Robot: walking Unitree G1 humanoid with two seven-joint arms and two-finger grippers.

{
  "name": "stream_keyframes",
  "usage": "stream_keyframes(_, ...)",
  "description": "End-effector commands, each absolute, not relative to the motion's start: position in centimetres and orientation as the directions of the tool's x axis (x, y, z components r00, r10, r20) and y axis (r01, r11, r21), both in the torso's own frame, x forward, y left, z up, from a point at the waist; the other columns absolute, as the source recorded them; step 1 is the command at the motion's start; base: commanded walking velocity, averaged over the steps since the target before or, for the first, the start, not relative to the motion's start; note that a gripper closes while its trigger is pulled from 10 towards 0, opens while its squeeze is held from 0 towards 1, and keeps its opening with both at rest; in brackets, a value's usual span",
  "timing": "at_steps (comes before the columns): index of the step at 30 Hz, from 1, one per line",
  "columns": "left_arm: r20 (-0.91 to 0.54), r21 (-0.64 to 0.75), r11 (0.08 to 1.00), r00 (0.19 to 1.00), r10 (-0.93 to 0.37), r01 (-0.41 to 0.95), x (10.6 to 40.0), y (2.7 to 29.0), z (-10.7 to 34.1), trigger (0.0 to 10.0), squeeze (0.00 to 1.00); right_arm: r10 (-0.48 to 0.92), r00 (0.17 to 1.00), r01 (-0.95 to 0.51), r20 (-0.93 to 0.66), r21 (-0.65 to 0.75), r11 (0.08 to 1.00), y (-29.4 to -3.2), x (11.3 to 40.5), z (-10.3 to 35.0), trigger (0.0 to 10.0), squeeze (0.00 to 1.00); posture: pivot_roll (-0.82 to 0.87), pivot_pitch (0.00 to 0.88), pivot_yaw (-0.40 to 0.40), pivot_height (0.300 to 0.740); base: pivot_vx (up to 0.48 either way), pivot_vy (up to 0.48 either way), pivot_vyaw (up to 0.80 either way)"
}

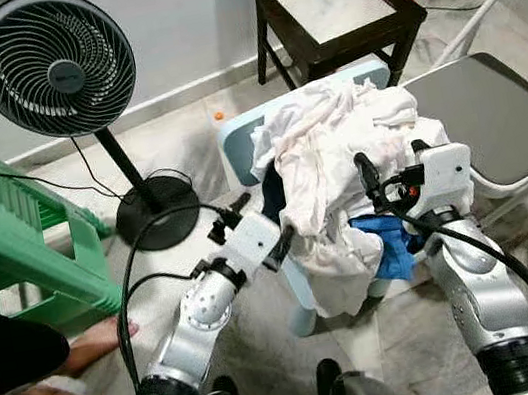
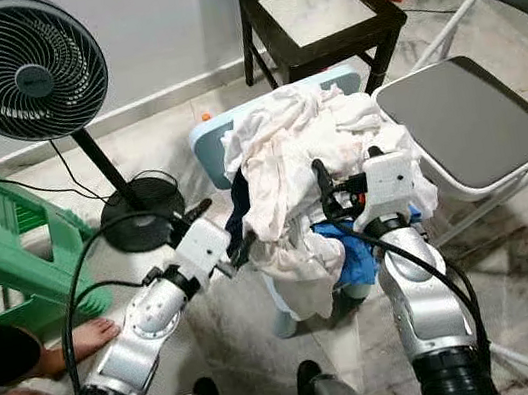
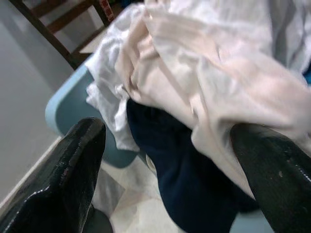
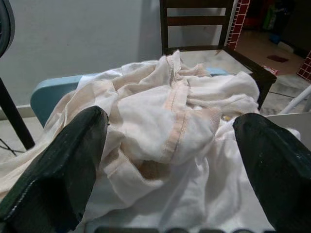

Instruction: Hang hanger

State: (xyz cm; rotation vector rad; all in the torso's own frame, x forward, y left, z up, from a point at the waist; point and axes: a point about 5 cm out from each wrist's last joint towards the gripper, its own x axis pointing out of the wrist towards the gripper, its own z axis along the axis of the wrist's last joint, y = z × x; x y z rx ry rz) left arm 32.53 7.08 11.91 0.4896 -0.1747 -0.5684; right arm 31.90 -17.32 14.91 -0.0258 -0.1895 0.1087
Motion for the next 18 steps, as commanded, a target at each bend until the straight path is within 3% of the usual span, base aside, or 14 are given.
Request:
stream_keyframes(1,0.016,0.474,0.734,0.828,-0.560,0.487,32.2,6.9,11.3,10.0,0.00,0.095,0.983,-0.090,0.155,-0.039,0.995,-17.6,31.3,14.2,10.0,1.00,0.15,0.339,-0.019,0.740,0.000,0.000,0.00)
stream_keyframes(4,0.026,0.469,0.740,0.829,-0.558,0.483,32.2,6.9,11.3,10.0,0.00,0.099,0.986,-0.096,0.134,-0.028,0.995,-17.6,31.2,13.8,10.0,1.00,0.15,0.339,-0.016,0.740,0.000,0.000,0.00)
stream_keyframes(5,0.047,0.468,0.751,0.835,-0.548,0.466,32.0,7.1,11.4,10.0,0.00,0.160,0.980,-0.160,0.119,-0.009,0.987,-16.9,30.9,13.7,10.0,1.00,0.15,0.339,-0.013,0.740,0.000,0.000,0.00)
stream_keyframes(7,0.082,0.456,0.780,0.852,-0.517,0.429,32.0,7.7,11.7,10.0,0.00,0.228,0.969,-0.231,0.094,0.012,0.973,-16.0,30.6,13.4,10.0,0.38,0.15,0.338,-0.013,0.740,0.000,0.000,0.00)
stream_keyframes(8,0.099,0.446,0.798,0.864,-0.493,0.405,32.1,8.1,11.9,10.0,0.00,0.249,0.964,-0.252,0.090,0.022,0.967,-15.7,30.5,13.3,10.0,0.00,0.15,0.337,-0.012,0.740,0.000,0.000,0.00)
stream_keyframes(14,0.175,0.380,0.882,0.915,-0.365,0.279,32.2,10.5,13.0,10.0,0.00,0.337,0.941,-0.339,0.028,0.059,0.939,-14.2,30.0,12.3,10.0,0.00,0.17,0.338,-0.016,0.740,0.000,0.000,0.00)
stream_keyframes(18,0.190,0.367,0.894,0.921,-0.341,0.256,31.5,11.6,13.1,10.0,0.00,0.287,0.958,-0.287,-0.003,0.043,0.957,-14.2,30.4,11.9,10.0,0.00,0.18,0.339,-0.020,0.740,0.000,0.000,0.00)
